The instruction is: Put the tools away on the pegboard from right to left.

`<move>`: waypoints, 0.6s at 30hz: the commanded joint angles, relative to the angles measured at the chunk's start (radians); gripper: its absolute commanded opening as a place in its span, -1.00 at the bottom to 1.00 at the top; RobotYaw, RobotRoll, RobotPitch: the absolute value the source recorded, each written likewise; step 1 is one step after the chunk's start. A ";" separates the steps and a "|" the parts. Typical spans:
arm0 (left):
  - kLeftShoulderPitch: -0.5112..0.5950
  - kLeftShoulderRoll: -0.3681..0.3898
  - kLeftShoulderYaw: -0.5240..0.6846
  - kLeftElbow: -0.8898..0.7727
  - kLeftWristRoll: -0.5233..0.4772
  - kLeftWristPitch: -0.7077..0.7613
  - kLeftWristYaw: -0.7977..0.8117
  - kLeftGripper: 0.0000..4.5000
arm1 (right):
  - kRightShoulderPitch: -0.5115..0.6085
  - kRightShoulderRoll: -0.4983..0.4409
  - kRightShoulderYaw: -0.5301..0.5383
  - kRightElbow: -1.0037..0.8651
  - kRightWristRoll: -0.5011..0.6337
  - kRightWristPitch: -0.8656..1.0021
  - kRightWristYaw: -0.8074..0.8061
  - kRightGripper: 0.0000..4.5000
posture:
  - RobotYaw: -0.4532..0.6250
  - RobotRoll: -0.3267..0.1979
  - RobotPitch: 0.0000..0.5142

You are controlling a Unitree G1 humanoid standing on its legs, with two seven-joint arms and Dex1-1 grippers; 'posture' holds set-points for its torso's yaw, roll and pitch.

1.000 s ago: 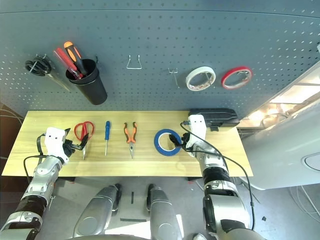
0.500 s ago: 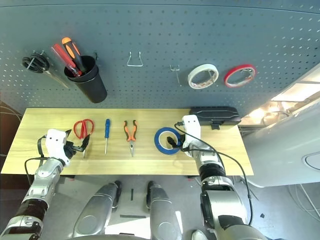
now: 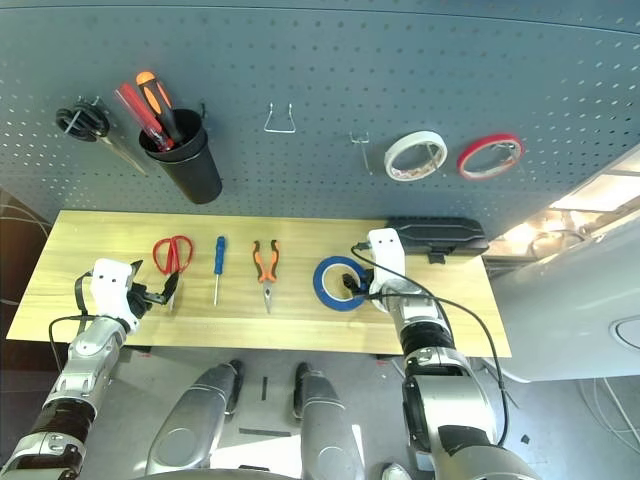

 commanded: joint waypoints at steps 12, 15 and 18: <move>0.094 0.052 -0.262 -0.234 -0.009 -0.214 -0.414 1.00 | 0.032 0.006 0.009 0.051 -0.012 0.035 0.012 -0.67 | 0.10 0.25 0.23; 0.062 0.035 -0.281 -0.202 0.004 -0.219 -0.408 1.00 | 0.029 0.007 0.006 0.052 -0.010 0.035 0.011 -0.67 | 0.09 0.25 0.21; 0.032 0.018 -0.282 -0.165 0.008 -0.219 -0.399 1.00 | 0.025 0.010 0.001 0.048 -0.005 0.026 0.014 -0.67 | 0.08 0.25 0.18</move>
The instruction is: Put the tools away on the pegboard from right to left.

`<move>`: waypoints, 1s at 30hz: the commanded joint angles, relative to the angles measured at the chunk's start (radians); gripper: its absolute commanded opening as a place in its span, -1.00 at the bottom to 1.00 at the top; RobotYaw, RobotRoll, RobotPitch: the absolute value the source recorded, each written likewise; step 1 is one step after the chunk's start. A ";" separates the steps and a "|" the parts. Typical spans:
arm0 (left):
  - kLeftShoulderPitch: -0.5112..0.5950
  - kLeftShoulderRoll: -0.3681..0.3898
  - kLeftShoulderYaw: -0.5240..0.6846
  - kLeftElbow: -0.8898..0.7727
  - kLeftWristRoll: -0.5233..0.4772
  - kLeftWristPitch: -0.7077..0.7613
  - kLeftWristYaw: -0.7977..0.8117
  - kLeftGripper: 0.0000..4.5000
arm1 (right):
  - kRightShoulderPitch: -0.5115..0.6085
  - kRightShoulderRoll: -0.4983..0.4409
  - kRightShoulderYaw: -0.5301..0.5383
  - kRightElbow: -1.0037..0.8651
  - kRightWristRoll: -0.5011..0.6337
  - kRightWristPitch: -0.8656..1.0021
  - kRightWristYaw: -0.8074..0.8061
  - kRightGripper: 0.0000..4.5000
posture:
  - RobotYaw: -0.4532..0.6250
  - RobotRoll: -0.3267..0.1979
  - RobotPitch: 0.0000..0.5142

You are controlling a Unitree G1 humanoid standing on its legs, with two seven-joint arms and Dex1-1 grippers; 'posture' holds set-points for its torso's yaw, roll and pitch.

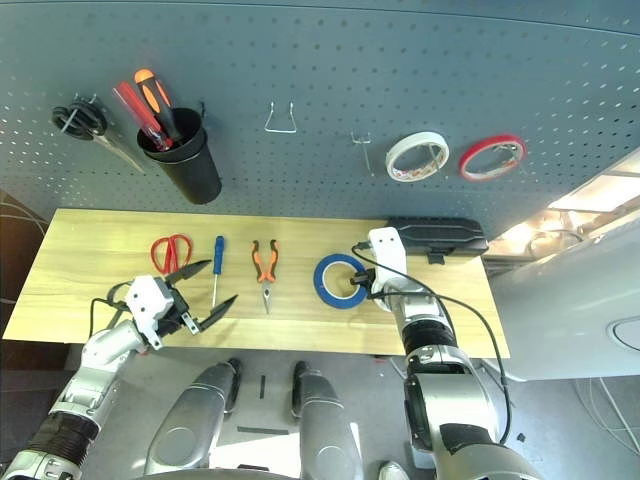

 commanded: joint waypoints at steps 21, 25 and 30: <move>-0.052 -0.039 0.002 -0.118 -0.049 0.114 0.030 1.00 | 0.272 -0.156 0.140 -0.768 -0.081 -0.305 0.207 -0.68 | 0.03 0.25 0.14; -0.077 -0.057 0.013 -0.146 -0.080 0.188 0.038 1.00 | 0.295 -0.154 0.128 -0.805 -0.095 -0.406 0.169 -0.68 | 0.03 0.25 0.13; -0.094 -0.055 0.015 -0.178 -0.085 0.212 0.037 1.00 | 0.294 -0.155 0.086 -0.844 -0.099 -0.524 0.105 -0.68 | 0.03 0.25 0.13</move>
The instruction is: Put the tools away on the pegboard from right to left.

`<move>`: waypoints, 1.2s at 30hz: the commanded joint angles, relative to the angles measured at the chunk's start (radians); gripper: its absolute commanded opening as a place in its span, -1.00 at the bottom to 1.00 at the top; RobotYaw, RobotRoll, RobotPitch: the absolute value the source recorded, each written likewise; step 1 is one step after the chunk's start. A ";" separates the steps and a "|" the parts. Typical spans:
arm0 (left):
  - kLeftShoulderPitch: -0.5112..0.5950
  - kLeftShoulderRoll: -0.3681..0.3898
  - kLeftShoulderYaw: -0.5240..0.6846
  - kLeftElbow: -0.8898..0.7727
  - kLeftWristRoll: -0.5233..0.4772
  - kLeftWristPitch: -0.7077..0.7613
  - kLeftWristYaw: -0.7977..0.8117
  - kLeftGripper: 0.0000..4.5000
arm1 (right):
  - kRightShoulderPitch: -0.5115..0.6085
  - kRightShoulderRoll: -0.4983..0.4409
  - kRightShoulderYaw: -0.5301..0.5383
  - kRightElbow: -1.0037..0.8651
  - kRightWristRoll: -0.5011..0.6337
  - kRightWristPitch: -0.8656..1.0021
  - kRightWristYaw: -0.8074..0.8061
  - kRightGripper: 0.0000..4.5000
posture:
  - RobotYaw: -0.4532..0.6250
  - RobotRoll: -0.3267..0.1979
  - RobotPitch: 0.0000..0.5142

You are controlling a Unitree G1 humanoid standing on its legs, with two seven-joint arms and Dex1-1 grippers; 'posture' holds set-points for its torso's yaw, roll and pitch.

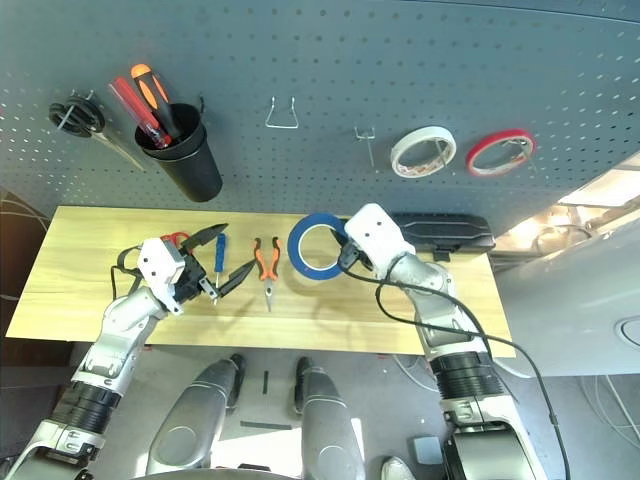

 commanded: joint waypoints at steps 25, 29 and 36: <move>-0.120 -0.072 0.041 0.035 -0.044 0.096 0.025 1.00 | 0.026 -0.030 -0.171 -0.304 0.044 -0.058 -0.089 -0.68 | -0.09 0.25 0.09; -0.129 -0.076 0.041 0.050 -0.043 0.090 0.020 1.00 | 0.033 -0.034 -0.190 -0.300 0.033 -0.049 -0.116 -0.68 | -0.10 0.25 0.08; -0.136 -0.081 0.038 0.061 -0.039 0.086 0.016 1.00 | 0.013 -0.030 -0.201 -0.305 0.021 -0.016 -0.155 -0.68 | -0.10 0.25 0.08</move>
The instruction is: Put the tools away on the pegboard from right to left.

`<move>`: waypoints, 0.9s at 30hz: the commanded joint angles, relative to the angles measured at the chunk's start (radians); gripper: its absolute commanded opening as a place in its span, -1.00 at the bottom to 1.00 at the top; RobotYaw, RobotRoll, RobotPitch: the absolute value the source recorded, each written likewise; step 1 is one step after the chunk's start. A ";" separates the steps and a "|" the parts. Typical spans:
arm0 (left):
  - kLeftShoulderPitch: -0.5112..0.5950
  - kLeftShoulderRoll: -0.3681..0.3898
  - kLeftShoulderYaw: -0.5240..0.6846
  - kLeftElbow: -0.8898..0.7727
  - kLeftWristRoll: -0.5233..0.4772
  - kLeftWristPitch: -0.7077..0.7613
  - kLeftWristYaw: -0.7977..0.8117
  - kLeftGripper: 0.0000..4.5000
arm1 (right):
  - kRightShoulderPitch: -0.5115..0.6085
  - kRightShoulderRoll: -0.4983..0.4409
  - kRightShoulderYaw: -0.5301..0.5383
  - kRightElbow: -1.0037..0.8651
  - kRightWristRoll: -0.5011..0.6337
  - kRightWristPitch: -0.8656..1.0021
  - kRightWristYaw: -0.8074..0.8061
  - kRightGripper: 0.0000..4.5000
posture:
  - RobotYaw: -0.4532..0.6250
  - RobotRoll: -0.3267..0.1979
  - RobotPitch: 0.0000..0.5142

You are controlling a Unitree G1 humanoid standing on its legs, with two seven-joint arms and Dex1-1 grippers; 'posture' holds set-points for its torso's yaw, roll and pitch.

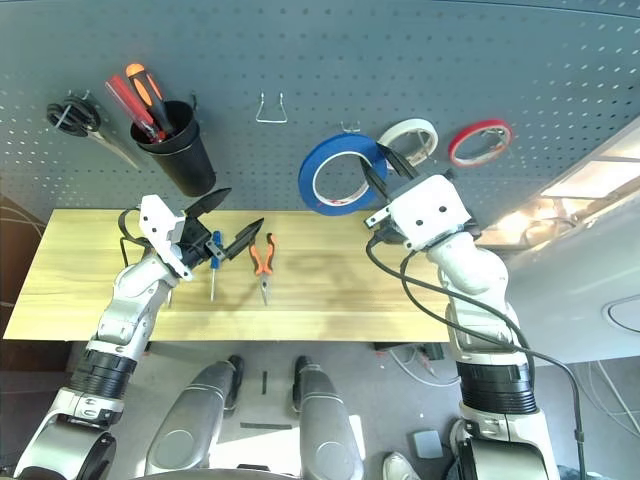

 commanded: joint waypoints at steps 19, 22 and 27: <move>0.011 -0.019 -0.010 0.002 0.016 0.000 0.013 1.00 | -0.213 0.074 0.062 0.342 -0.104 -0.005 -0.155 -0.68 | 0.00 0.25 0.08; 0.016 -0.018 -0.009 -0.003 0.018 0.002 0.019 1.00 | -0.230 0.091 0.074 0.378 -0.105 -0.009 -0.157 -0.68 | 0.00 0.25 0.08; 0.025 -0.015 -0.009 -0.013 0.018 0.004 0.026 1.00 | -0.197 0.098 0.070 0.346 -0.071 -0.007 -0.126 -0.09 | 0.01 0.25 0.11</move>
